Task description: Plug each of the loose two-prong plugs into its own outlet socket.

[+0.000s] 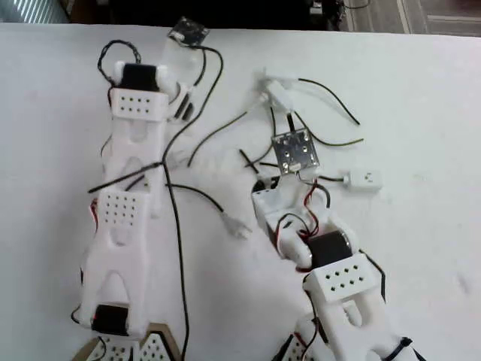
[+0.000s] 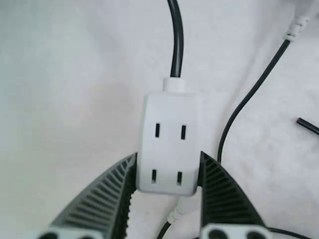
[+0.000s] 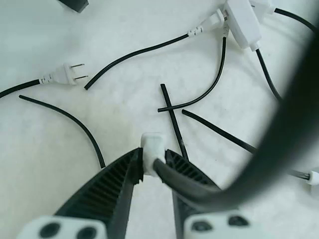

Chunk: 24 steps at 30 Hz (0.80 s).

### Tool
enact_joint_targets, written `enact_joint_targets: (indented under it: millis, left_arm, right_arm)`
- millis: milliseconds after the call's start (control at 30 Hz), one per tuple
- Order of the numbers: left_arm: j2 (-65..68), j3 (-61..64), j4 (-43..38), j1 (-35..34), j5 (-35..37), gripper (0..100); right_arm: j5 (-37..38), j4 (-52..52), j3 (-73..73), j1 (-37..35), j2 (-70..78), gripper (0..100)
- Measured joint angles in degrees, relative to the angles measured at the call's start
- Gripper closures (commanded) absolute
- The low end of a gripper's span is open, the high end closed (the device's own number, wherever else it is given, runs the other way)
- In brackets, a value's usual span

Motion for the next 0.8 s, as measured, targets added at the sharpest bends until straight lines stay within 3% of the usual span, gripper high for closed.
enact_joint_targets:
  millis: [467,633,800]
  left_arm:
    - [-39.8,54.4,-2.2,0.1,-1.1,98]
    - [-52.0,75.4,-10.3,0.0,-3.3,98]
    - [-63.9,100.0,-23.8,0.0,-4.9,98]
  right_arm:
    - [0.0,0.0,0.0,0.0,0.0,98.1]
    - [0.0,0.0,0.0,0.0,0.0,98.1]
    - [0.0,0.0,0.0,0.4,0.0,98.1]
